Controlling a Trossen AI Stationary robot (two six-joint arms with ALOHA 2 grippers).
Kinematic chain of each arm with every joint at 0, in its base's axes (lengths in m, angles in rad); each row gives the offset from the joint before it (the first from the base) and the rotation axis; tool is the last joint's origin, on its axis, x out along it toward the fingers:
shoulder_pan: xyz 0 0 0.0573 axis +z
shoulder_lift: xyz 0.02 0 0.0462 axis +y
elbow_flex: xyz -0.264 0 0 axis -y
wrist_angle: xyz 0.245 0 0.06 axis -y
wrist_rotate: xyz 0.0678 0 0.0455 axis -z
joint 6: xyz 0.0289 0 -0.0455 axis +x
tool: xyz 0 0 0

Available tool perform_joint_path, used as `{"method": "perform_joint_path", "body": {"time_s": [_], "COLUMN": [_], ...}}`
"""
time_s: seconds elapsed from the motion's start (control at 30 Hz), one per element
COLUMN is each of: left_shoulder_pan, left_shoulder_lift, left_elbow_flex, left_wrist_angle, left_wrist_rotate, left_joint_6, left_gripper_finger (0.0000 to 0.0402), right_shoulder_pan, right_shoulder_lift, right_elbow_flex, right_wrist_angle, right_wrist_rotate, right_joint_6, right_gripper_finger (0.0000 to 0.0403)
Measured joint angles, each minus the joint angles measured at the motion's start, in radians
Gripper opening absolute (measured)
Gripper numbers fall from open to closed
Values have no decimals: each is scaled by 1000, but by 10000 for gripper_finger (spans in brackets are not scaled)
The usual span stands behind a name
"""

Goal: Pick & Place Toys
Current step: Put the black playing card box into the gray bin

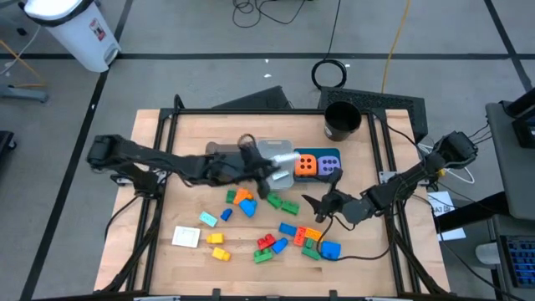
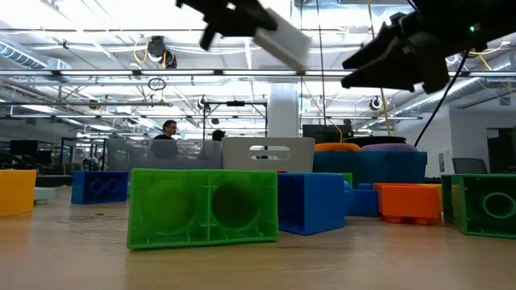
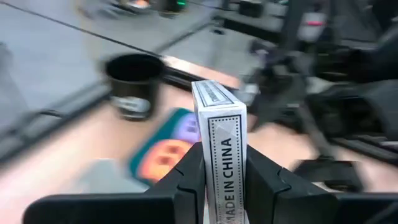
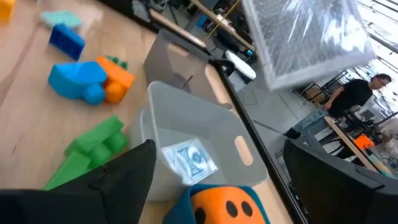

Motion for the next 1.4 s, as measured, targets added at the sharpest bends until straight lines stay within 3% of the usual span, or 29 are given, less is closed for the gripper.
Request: {"method": "perform_joint_path", "body": {"time_s": [0.27,0.67,0.8,1.13,1.4], "left_shoulder_pan": [77,146,153,153,153], "left_shoulder_lift": [-57,120,170,343,456], "left_elbow_flex": [-1,2,72,377,451], "left_wrist_angle": [-327,-364,-456,-750,-802], "left_wrist_rotate": [-52,-26,-40,-57,-32], "left_joint_6": [3,24,30,90,109], "left_gripper_finger": [73,73,73,73,73], "right_shoulder_pan": [-11,-70,-73,-74,-72], "right_shoulder_lift": [0,-1,-1,-1,-1], "right_elbow_flex": [1,1,1,0,0], "right_wrist_angle": [10,25,24,23,17], "right_wrist_rotate": [1,-126,-126,-127,-127], "right_joint_6": [-1,53,53,67,77], "right_gripper_finger": [331,331,331,331,331]}}
